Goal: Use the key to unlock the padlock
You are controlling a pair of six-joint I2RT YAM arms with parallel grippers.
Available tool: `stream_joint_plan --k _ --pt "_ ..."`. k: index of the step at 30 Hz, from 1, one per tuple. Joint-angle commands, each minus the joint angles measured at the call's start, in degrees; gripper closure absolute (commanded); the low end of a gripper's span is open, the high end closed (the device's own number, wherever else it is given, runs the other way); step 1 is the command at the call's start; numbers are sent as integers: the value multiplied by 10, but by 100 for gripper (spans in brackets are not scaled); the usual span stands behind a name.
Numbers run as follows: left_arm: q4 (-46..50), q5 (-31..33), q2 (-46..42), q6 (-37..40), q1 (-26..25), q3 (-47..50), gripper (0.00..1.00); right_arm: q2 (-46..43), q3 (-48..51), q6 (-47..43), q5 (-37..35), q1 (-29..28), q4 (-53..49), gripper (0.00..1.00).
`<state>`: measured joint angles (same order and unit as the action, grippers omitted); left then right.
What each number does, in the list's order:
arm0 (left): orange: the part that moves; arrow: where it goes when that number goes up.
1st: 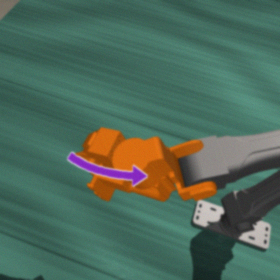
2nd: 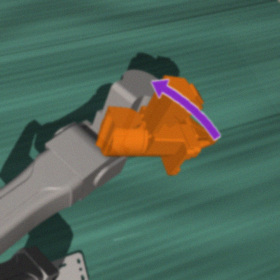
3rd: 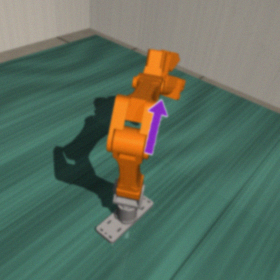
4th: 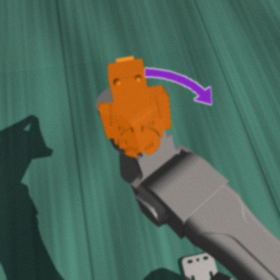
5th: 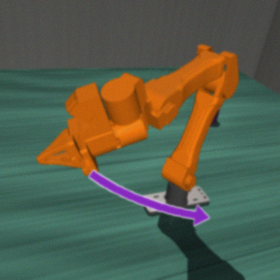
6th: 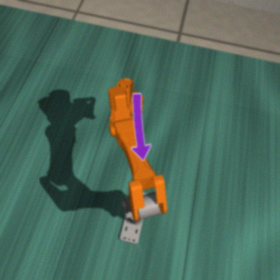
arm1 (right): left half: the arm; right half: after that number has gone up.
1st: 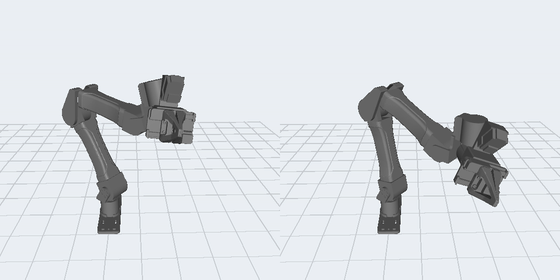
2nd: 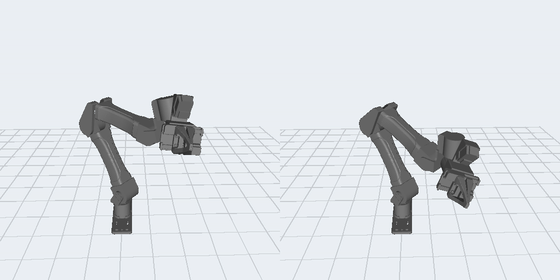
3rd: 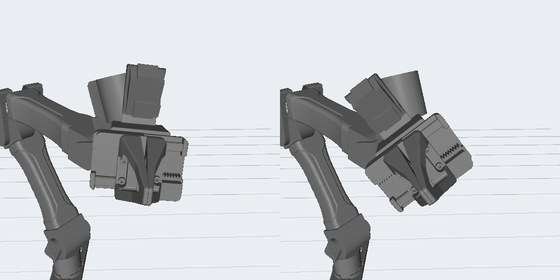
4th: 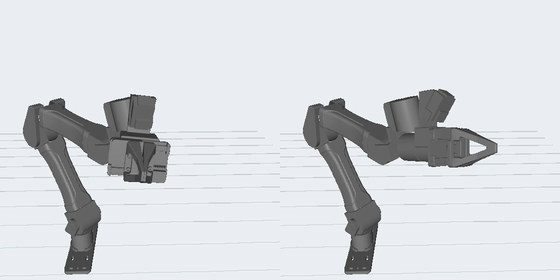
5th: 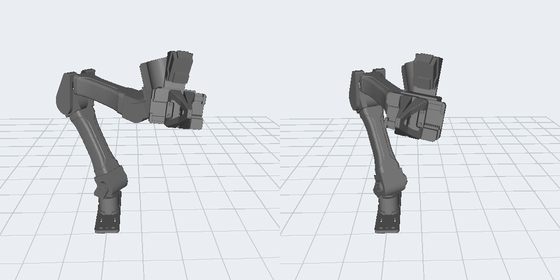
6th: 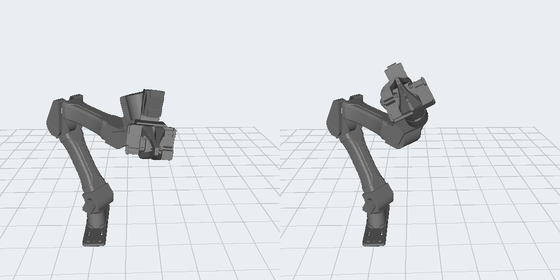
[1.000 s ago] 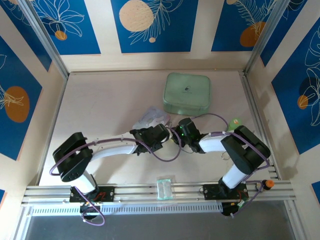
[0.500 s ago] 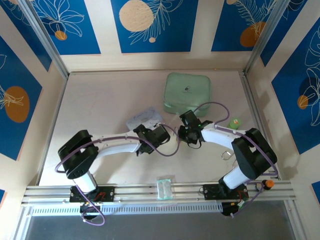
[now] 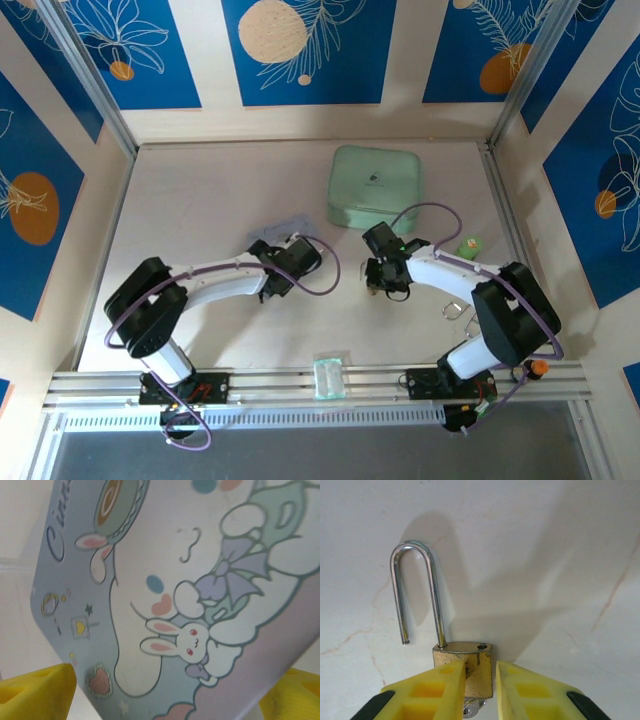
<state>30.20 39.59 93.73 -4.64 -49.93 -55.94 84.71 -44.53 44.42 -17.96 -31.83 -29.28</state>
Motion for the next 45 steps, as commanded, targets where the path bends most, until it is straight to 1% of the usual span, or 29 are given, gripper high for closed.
stream_joint_plan --k 1,4,7,9,13,14,15,16,17,18,19,20,21,22,23,26,27,29,31,35,36,38,39,40,41,42,43,44,45 --pt "-16 14 -32 14 23 18 9 -22 19 -16 -9 3 -46 75" --pt "-31 -9 -50 24 26 21 7 -42 23 -20 -4 5 -42 66" --pt "-45 -52 -88 14 25 29 1 -69 20 -30 -8 5 -43 57" --pt "-57 -80 -130 2 24 44 0 -92 13 -40 -11 6 -49 51" --pt "-99 -129 -239 -20 27 84 1 -151 0 -76 -24 15 -43 33" --pt "-112 -129 -266 -25 30 93 1 -169 1 -87 -39 18 -34 31" --pt "-124 -122 -285 -32 35 100 1 -184 4 -96 -53 24 -23 24" --pt "-139 -114 -304 -37 46 110 1 -200 7 -108 -66 34 -6 15" --pt "-160 -100 -321 -34 60 121 1 -215 14 -126 -74 46 19 12" --pt "-178 -82 -332 -26 71 130 1 -227 23 -151 -71 61 48 11" --pt "-208 -47 -343 -14 85 144 1 -238 34 -184 -65 78 86 11" --pt "-251 4 -351 3 103 167 1 -245 45 -211 -71 95 128 7" --pt "-296 27 -357 32 120 190 1 -248 59 -223 -90 108 164 6" --pt "-351 23 -360 69 144 216 1 -249 77 -231 -109 126 206 1" --pt "-385 13 -357 79 177 234 1 -246 97 -238 -120 146 249 1" --pt "-437 -7 -332 47 263 263 0 -227 140 -276 -108 199 353 0" --pt "-473 -7 -321 54 279 279 0 -218 145 -288 -106 212 370 0" --pt "-587 -16 -287 80 307 324 1 -195 161 -319 -111 231 417 0" --pt "-661 -39 -245 72 335 349 0 -168 187 -347 -102 243 492 0" --pt "-731 -59 -154 87 368 349 1 -119 245 -351 -54 277 663 0" --pt "-738 -79 -151 91 375 350 1 -115 248 -355 -48 279 680 0" --pt "-811 -133 -132 56 408 369 1 -92 258 -382 -24 282 743 0" --pt "-829 -161 -118 41 426 373 1 -80 257 -378 -17 284 755 1" --pt "-852 -171 -94 28 445 374 1 -57 254 -368 -3 292 769 0" --pt "-845 -206 -94 22 457 371 1 -32 255 -363 -1 296 796 1" --pt "-809 -216 -106 18 458 366 1 -9 253 -363 8 298 824 1" --pt "-825 -227 -101 23 458 370 1 1 244 -368 22 298 811 0" --pt "-856 -245 -88 35 458 375 1 25 234 -372 19 296 810 1" --pt "-861 -266 -83 39 458 377 1 38 226 -373 4 291 826 1"
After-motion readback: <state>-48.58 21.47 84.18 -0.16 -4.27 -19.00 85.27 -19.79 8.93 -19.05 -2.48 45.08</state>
